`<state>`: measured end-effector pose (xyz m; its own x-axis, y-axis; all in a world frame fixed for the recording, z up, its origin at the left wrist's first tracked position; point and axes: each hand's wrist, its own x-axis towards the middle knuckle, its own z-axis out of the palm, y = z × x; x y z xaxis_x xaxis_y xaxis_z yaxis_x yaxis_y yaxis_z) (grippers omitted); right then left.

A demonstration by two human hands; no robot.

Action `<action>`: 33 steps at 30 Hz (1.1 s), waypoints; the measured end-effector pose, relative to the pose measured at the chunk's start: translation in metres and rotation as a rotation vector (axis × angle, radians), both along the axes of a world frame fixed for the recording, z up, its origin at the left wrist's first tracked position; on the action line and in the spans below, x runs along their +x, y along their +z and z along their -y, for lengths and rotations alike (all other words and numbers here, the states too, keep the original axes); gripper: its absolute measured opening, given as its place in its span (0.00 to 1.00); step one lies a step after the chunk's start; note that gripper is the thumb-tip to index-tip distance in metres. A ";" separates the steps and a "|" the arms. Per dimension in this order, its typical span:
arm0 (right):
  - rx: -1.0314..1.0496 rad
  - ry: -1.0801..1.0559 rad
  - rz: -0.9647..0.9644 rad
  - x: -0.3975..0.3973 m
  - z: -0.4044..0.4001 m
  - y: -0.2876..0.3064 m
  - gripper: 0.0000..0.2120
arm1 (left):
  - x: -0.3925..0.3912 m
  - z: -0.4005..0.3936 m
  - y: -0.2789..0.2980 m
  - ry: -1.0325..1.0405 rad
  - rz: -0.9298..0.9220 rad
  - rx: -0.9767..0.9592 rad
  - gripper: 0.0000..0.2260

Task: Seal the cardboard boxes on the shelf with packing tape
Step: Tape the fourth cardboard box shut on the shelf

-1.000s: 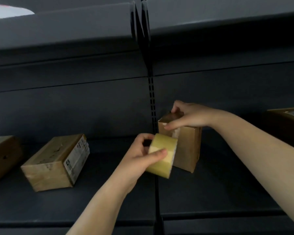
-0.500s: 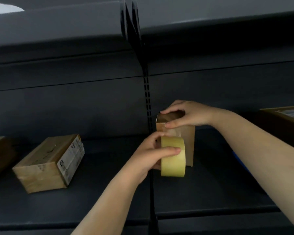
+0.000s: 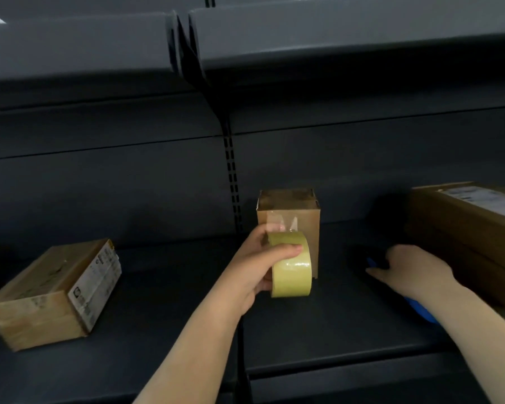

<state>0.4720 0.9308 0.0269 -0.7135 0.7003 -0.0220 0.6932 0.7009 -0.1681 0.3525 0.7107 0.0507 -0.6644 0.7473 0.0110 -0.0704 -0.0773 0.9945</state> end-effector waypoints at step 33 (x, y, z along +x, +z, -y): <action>0.609 0.657 -0.130 0.012 0.042 0.107 0.10 | 0.004 -0.001 0.008 -0.092 0.003 0.038 0.24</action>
<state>0.4838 0.8885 0.1343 -0.9446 0.0151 0.3280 0.1235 0.9419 0.3123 0.3561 0.7115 0.0585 -0.5929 0.8043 0.0385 -0.0815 -0.1076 0.9909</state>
